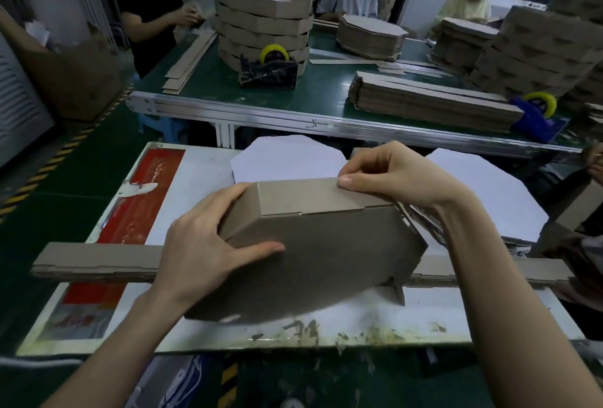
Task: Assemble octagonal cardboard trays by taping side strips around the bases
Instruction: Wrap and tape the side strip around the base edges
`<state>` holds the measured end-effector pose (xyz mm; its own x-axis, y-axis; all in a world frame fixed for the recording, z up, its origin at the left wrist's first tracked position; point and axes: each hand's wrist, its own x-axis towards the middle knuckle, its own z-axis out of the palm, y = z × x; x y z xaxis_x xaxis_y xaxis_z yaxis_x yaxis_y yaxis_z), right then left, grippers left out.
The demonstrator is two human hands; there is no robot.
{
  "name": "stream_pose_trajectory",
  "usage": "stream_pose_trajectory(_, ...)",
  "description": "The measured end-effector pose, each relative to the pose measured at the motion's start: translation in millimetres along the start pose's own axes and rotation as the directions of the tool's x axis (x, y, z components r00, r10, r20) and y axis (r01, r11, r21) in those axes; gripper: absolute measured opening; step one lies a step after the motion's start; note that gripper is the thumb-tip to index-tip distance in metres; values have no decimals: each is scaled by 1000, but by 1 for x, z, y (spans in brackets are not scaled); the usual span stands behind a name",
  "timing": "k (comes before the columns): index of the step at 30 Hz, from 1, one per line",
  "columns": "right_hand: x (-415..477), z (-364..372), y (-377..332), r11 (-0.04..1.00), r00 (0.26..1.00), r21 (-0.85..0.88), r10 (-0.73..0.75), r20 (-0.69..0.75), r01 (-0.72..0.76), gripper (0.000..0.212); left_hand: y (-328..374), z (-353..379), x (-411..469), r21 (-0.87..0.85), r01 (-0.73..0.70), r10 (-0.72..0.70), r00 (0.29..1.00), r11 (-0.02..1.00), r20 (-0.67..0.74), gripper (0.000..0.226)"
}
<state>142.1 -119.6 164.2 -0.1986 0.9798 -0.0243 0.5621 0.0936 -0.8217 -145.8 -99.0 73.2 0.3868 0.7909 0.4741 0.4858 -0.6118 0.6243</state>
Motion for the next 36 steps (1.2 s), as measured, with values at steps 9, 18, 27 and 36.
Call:
stream_pose_trajectory(9, 6, 15, 5, 997, 999, -71, 43, -3, -44, 23, -16, 4, -1, -40, 92, -88, 992, 995, 92, 87)
stream_pose_trajectory(18, 13, 19, -1, 995, 997, -78, 64, 40, -60, 15, 13, 12, 21, 30, 0, -3, 994, 1000, 110, 89)
stream_pose_trajectory(27, 21, 19, -3, 994, 995, -73, 87, 50, -83, 15, 13, 13, 25, 66, -79, 72, 991, 995, 115, 74)
stream_pose_trajectory(36, 19, 16, -3, 997, 994, -52, 69, 90, -64, 35, 16, 10, 23, 68, -77, 69, 991, 995, 113, 65)
